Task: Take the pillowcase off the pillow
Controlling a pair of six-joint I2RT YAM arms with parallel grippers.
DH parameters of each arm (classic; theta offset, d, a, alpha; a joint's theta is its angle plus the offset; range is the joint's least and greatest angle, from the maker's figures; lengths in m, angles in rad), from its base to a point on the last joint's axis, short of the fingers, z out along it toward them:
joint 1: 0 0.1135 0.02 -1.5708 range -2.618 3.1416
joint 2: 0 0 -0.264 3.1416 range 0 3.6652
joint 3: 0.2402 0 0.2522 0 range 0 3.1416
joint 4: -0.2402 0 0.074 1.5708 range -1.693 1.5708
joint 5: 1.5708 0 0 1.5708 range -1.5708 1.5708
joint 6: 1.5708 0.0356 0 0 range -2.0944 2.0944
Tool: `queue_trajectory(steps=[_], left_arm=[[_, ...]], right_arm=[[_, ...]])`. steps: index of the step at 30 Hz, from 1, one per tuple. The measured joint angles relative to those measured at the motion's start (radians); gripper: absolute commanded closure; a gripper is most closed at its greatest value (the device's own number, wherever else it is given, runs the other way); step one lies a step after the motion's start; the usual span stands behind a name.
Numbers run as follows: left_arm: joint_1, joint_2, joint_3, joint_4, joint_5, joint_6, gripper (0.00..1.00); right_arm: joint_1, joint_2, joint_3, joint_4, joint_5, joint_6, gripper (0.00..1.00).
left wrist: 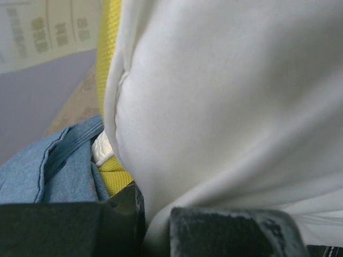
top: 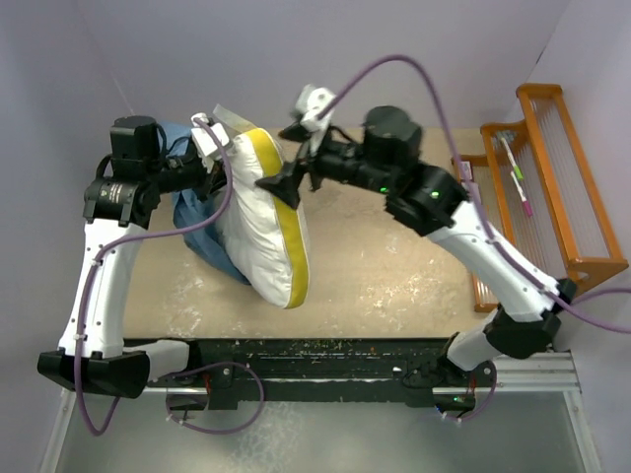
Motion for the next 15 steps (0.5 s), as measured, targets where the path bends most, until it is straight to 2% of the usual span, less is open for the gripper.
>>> queue_trajectory(steps=[5,10,15], left_arm=[[-0.01,0.0,-0.018,0.033,-0.007,-0.049,1.0],[-0.011,0.0,-0.032,0.024,-0.015,-0.065,1.0],[-0.014,-0.001,-0.032,0.032,-0.008,-0.074,1.0]], right_arm=[[0.077,0.088,-0.067,0.028,0.063,0.029,0.0],[0.086,0.039,-0.196,0.124,0.147,0.077,0.0],[0.097,-0.008,-0.262,0.161,0.319,0.107,0.0]])
